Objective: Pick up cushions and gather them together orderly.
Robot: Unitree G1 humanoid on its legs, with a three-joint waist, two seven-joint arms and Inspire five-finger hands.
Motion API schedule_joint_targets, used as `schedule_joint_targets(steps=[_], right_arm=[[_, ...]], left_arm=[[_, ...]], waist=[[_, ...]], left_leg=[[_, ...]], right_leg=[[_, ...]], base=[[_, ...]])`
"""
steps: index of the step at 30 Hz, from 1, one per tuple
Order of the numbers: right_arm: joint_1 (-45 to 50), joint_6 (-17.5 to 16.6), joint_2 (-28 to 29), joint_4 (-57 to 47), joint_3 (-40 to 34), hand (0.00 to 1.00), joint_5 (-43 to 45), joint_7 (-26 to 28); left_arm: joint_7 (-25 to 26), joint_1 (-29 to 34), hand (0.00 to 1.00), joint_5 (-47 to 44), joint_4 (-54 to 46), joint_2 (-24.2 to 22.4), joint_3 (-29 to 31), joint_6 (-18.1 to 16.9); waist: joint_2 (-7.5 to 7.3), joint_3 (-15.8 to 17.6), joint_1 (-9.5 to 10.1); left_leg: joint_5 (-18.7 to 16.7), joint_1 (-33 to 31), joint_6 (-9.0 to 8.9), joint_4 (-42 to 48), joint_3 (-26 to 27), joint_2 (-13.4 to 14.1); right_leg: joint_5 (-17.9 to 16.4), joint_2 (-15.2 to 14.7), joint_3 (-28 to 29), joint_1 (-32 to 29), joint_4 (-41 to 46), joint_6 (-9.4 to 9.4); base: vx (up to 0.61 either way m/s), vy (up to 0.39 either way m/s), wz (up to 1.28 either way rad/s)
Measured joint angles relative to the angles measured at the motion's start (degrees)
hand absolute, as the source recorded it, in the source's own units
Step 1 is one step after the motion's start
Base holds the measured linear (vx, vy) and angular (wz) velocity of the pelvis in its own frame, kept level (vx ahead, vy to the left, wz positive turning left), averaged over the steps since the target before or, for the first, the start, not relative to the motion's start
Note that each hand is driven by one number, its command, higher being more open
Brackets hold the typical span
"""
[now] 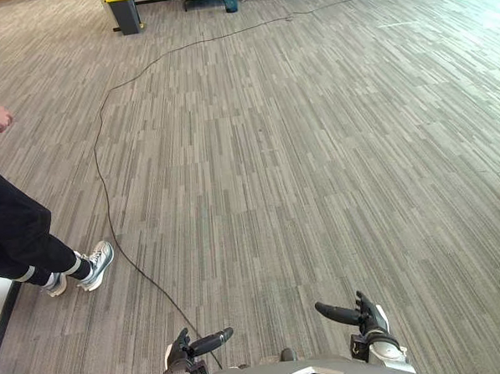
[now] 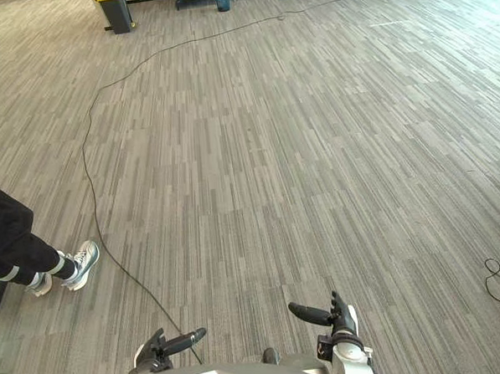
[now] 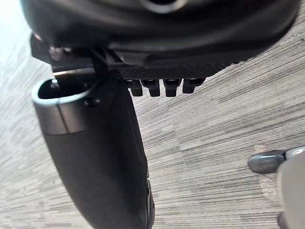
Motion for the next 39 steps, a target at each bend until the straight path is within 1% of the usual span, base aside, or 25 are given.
schedule_joint_targets(steps=[3, 4, 8, 10, 11, 17, 20, 25, 27, 39], right_arm=[[-1.3, 0.0, -0.4, 3.1, -0.3, 1.0, 0.2, 0.0], [-1.7, 0.0, -0.4, 4.3, -1.2, 1.0, 1.2, 0.0], [-2.2, 0.0, -0.2, 6.2, -3.2, 1.0, 3.3, 0.1], [-2.5, 0.2, 0.0, 7.1, -4.4, 1.0, 3.5, 0.1], [-2.5, 0.2, 0.1, 7.4, -4.7, 1.0, 5.1, 0.1], [-2.6, 0.2, 1.3, 8.4, -7.8, 1.0, 9.1, 0.0], [-2.7, 0.2, 1.7, 8.4, -7.8, 1.0, 10.1, 0.1], [-2.5, 0.0, 2.0, 8.4, -7.9, 1.0, 11.4, 0.1], [-2.4, -0.1, 2.0, 8.5, -7.9, 1.0, 12.3, 0.1], [-2.7, -0.3, 2.0, 9.6, -7.9, 1.0, 12.5, 0.1]], left_arm=[[-0.3, -0.5, 1.0, 0.3, 0.6, 0.0, -0.1, 0.0], [-0.7, -0.7, 1.0, 0.3, 1.0, 0.0, -0.2, 0.0], [-1.0, -1.0, 1.0, 0.2, 1.0, 0.1, -1.5, 0.0], [-1.1, -1.2, 1.0, 0.2, 1.0, 0.2, -1.8, 0.0], [-1.2, -1.9, 1.0, 0.2, 1.7, 0.3, -1.8, 0.0], [-1.9, -2.0, 1.0, 0.2, 2.1, 0.5, -1.8, -0.1], [-1.9, -2.1, 1.0, 0.2, 2.1, 0.4, -1.8, -0.1], [-1.9, -2.1, 1.0, 0.2, 2.2, 0.4, -1.9, -0.1], [-1.9, -2.1, 1.0, 0.2, 2.2, 0.3, -1.9, -0.1], [-2.0, -2.1, 1.0, 0.2, 2.2, 0.4, -2.5, -0.1]], waist=[[-0.44, -0.1, -0.04], [-0.56, -0.1, -0.03], [-0.58, 0.0, 0.16], [-0.58, 0.0, 0.61], [-0.72, 0.1, 0.94], [-0.97, 0.3, 0.94], [-0.98, 0.3, 1.07], [-0.98, 0.3, 1.1], [-1.02, 0.3, 1.15], [-1.47, 0.0, 1.2]], left_leg=[[0.2, -0.2, 0.1, -0.2, -0.9, -0.2], [0.6, -0.2, 0.21, -0.8, -1.9, -0.4], [1.4, -0.4, 0.46, -2.4, -3.2, -0.7], [1.4, -0.3, 0.43, -2.8, -3.4, -0.8], [1.4, -0.3, 0.43, -3.0, -3.6, -0.8], [1.4, 0.2, 0.43, -3.0, -5.3, -1.4], [1.4, 0.2, 0.48, -3.0, -5.3, -1.7], [1.4, 0.1, 1.19, -2.9, -5.3, -2.3], [1.4, 0.1, 1.24, -2.9, -5.4, -2.4], [1.4, 0.4, 1.26, -3.5, -5.6, -2.4]], right_leg=[[0.0, -0.3, -1.2, 0.5, -0.9, 0.01], [-0.2, -0.4, -2.0, 0.7, -1.4, 0.28], [-0.1, -0.7, -3.5, 0.7, -2.3, 0.26], [0.0, -0.7, -3.7, 0.8, -2.3, 0.05], [-0.2, -0.7, -4.0, 0.9, -2.3, 0.28], [-1.2, -1.4, -6.2, 1.8, -1.9, 1.78], [-1.4, -1.7, -6.3, 1.8, -1.4, 1.63], [-1.7, -2.4, -6.5, 1.7, -0.9, 1.29], [-1.9, -2.5, -6.6, 1.7, -1.0, 1.53], [-1.7, -2.5, -6.8, 1.9, -1.7, 1.29]], base=[[-0.01, -0.04, 0.2], [0.0, -0.04, 0.31], [0.03, -0.03, 0.23], [0.06, -0.005, 0.09], [0.06, 0.0, 0.06], [0.03, 0.011, 0.16], [-0.01, 0.021, 0.03], [-0.02, 0.017, 0.01], [0.0, 0.0, 0.0], [0.0, 0.0, 0.0]])
